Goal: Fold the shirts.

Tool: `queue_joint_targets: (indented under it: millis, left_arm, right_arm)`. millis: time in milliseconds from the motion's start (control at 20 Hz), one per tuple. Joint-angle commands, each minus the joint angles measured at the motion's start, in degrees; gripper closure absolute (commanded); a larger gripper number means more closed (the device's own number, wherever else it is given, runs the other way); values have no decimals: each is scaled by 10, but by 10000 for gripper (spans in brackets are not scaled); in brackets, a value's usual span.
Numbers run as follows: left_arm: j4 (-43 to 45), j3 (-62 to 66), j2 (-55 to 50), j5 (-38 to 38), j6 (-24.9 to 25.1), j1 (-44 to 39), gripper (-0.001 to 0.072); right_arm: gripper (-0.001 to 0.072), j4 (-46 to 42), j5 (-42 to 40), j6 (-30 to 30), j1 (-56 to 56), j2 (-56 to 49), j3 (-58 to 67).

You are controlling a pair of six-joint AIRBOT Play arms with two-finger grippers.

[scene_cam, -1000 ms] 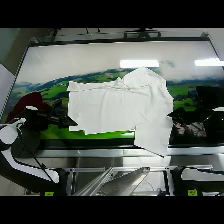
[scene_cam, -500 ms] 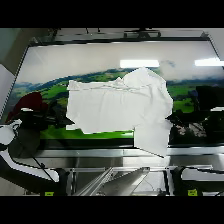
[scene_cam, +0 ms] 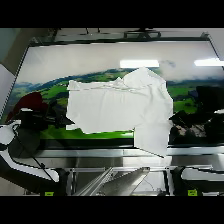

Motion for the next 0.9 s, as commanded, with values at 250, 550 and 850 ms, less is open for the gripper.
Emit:
queue_joint_targets:
  millis: [250, 550, 850]
  left_arm:
    - [-6, 1, 0, -10, -1, 1, 688]
    - [-173, 1, 54, -96, 17, 1, 691]
    - [-435, 52, 286, -164, 23, 18, 684]
  right_arm:
    - [696, 91, 22, -56, 31, -19, -12]
    - [696, 180, 146, -54, 20, 105, 47]
    - [696, 391, 165, -53, -87, 396, 186]
